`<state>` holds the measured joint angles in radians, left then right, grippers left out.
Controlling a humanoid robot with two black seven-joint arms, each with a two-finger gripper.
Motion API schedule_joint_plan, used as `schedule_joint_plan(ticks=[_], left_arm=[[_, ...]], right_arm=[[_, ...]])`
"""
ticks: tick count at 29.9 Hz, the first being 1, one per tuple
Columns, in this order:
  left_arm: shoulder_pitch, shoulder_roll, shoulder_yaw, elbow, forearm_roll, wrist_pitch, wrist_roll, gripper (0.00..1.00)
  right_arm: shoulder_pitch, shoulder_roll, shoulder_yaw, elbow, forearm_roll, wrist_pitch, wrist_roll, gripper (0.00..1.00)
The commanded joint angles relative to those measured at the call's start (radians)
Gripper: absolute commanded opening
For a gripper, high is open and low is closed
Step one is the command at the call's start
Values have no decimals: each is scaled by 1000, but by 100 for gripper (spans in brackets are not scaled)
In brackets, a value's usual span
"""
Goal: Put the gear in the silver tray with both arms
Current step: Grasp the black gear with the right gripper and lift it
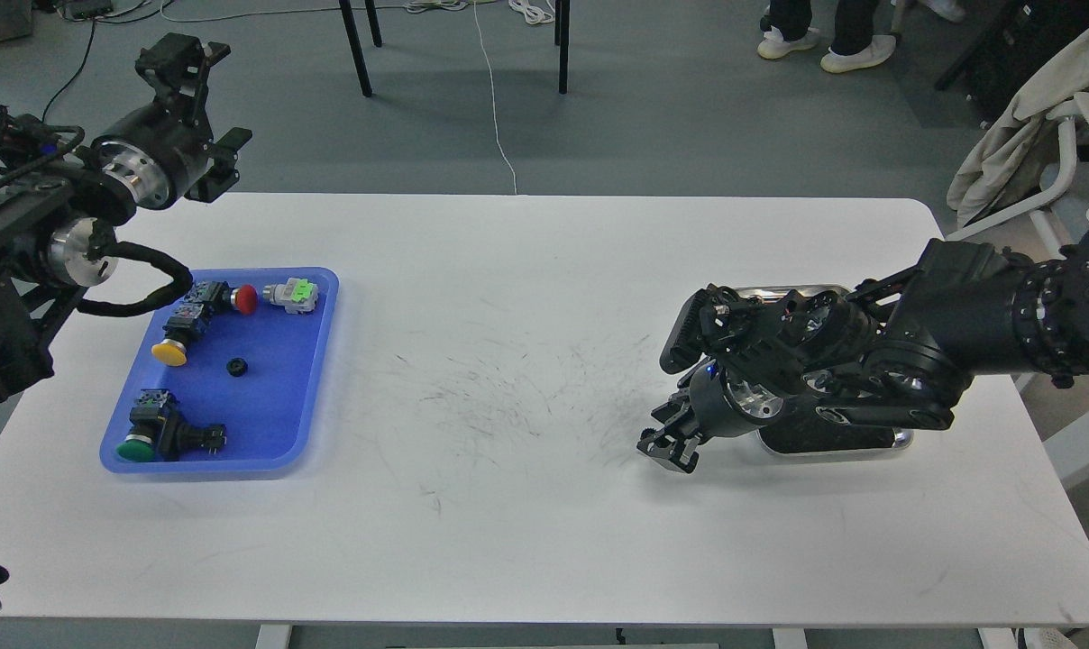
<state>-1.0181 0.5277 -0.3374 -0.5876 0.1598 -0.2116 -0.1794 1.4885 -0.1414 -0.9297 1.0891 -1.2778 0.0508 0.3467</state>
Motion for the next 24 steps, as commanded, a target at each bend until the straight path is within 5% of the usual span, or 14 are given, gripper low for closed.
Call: schedule_joint_plan(ticks=[1, 9, 13, 24], left_arm=[[3, 0, 0, 0, 1, 0, -2, 98], [7, 0, 0, 0, 1, 0, 0, 98], [9, 2, 0, 0, 1, 0, 0, 98], [21, 2, 0, 0, 1, 1, 0, 98]], right_arm=[[-4, 9, 0, -6, 0, 0, 0, 36], [-11, 16, 0, -20, 0, 0, 0, 19], [-11, 16, 0, -24, 0, 1, 0, 3], [53, -1, 5, -107, 21, 6, 28, 1]])
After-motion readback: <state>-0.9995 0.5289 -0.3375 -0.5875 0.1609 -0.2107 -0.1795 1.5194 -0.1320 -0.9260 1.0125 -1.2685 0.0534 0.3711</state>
